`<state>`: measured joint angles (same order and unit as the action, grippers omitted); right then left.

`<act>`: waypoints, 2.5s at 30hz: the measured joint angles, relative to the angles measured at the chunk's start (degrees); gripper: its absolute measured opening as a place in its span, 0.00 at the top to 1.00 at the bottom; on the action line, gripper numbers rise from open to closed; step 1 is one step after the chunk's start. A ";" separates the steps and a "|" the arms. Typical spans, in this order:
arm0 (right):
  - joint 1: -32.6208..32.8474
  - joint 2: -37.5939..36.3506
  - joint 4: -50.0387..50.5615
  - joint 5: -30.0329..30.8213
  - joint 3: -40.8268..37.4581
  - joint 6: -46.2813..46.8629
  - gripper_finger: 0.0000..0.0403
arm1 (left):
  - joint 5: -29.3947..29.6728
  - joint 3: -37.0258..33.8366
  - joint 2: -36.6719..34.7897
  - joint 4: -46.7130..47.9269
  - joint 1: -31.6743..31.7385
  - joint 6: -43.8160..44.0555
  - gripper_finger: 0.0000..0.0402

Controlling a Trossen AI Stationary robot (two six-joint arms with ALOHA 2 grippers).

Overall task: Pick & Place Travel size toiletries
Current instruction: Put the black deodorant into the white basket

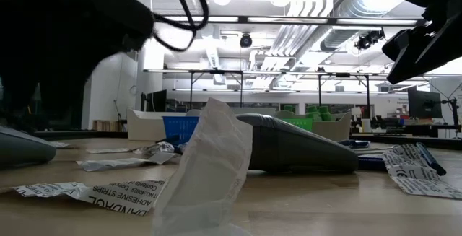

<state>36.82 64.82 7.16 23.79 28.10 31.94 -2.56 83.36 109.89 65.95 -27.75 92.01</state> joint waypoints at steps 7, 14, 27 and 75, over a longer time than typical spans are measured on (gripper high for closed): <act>0.00 0.00 0.00 0.00 0.00 -0.02 0.50 | -2.48 -4.88 0.00 -2.00 0.00 2.27 0.25; 0.00 0.00 0.00 0.02 0.00 -0.02 0.50 | -6.23 -8.89 0.00 -9.93 0.00 2.51 0.25; 0.00 0.00 0.04 0.02 0.00 1.01 0.50 | -10.61 -12.38 -0.29 -15.43 0.11 2.51 0.52; -8.25 0.00 -0.09 7.26 0.00 -0.50 0.50 | 7.48 -5.28 -2.19 -65.23 61.11 -87.60 0.52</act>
<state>28.57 64.82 7.07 31.05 28.10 31.44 4.92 78.08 107.70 0.72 33.37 4.41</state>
